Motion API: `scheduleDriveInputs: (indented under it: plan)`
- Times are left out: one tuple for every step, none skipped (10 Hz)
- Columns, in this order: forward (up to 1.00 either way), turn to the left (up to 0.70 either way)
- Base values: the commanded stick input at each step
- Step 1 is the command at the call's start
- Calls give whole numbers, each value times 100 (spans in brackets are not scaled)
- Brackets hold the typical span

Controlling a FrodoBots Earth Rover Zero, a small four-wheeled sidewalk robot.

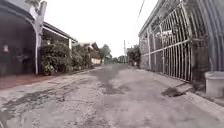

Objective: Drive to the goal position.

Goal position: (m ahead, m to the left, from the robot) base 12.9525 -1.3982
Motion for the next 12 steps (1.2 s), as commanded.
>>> scheduleDriveInputs:
  plan:
    - [70,-2]
    - [70,-34]
    - [70,-34]
    - [70,-6]
    - [70,0]
    - [70,0]
    - [70,0]
    - [70,0]
    - [70,0]
    - [70,0]
    - [70,0]
    - [70,0]
